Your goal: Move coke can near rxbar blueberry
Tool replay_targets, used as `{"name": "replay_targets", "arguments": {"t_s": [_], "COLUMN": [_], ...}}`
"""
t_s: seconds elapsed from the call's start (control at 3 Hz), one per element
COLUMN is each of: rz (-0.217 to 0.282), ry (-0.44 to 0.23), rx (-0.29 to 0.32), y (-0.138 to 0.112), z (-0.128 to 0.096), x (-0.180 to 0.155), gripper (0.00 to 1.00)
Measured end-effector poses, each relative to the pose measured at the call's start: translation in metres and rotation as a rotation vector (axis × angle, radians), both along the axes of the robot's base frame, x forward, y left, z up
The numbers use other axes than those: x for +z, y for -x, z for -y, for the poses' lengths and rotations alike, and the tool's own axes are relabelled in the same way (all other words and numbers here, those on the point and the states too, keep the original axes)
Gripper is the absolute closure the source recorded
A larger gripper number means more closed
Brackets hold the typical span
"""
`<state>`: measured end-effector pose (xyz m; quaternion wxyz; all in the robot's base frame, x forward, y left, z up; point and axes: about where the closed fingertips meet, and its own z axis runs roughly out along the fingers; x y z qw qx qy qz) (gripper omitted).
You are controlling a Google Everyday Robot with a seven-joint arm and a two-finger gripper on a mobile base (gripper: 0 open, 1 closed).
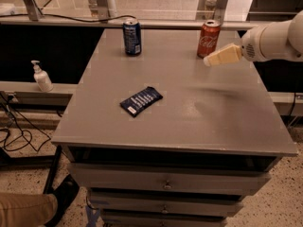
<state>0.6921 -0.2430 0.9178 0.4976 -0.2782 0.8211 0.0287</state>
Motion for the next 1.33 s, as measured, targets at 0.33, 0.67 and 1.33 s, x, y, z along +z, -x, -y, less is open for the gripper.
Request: {"name": "replay_targets", "arguments": {"t_s": [0.33, 0.67, 1.33], "rz": [0.054, 0.077, 0.072], "ry": [-0.056, -0.102, -0.173], "rx": [0.0, 0.024, 0.058], "y": [-0.033, -0.063, -0.117], "z": [-0.005, -0.015, -0.024], "x": [-0.014, -0.026, -0.043], "gripper": [0.0, 0.0, 0.0]}}
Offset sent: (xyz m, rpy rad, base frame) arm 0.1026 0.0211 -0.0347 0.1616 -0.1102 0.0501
